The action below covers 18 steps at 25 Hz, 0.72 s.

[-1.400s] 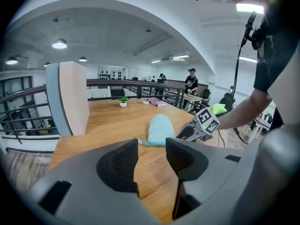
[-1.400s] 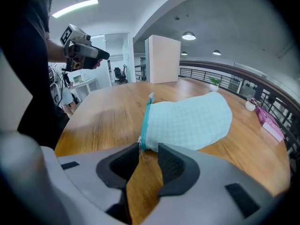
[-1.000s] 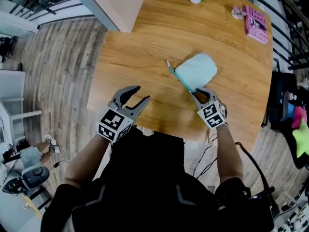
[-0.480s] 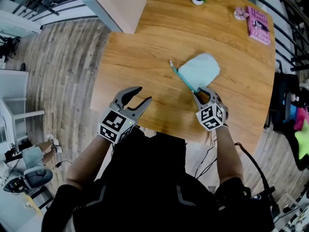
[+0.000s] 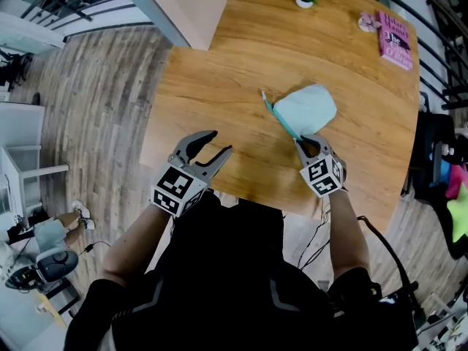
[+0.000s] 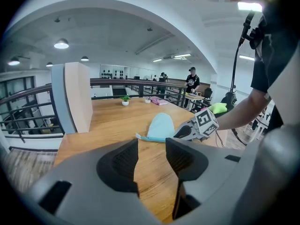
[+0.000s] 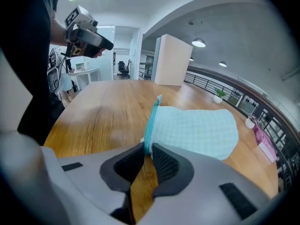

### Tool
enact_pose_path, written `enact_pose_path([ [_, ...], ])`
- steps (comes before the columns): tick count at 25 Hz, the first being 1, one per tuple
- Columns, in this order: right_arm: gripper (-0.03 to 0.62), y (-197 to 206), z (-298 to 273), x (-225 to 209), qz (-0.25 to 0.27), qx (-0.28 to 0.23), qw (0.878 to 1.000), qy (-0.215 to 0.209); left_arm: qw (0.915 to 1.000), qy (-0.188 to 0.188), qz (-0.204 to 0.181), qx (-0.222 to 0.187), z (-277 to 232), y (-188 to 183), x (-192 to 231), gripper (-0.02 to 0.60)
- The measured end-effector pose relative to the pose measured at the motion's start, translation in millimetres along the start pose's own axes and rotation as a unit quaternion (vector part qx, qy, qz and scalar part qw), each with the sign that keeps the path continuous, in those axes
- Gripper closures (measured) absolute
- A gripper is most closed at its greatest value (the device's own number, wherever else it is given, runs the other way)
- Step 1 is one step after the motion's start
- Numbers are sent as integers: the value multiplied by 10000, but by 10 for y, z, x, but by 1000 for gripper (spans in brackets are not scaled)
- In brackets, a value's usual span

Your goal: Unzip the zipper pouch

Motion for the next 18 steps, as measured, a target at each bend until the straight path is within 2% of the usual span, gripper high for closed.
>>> enact_pose_path([
  [4,534,-97,58,18,-392,-183,9990,-117,10000,34,-16,8,33,-10,10,377],
  [9,538,-264,215,4,-1089,-552,9921,-274,9996,225,-163,-84,45,-118,-1,379],
  [18,540,-831,626,71,-1843,-1096,9767,-102,9943,802,-593,-389,55,-309,46,383],
])
Point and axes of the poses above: the fingertips, and each gripper's own axes: z backward along the fingers, x to its left, y out of its underside, the point moved 10 cm from there along z, backward along the fingers, and after that the axes turned 1 degree about -z, right-handed, at the moved point
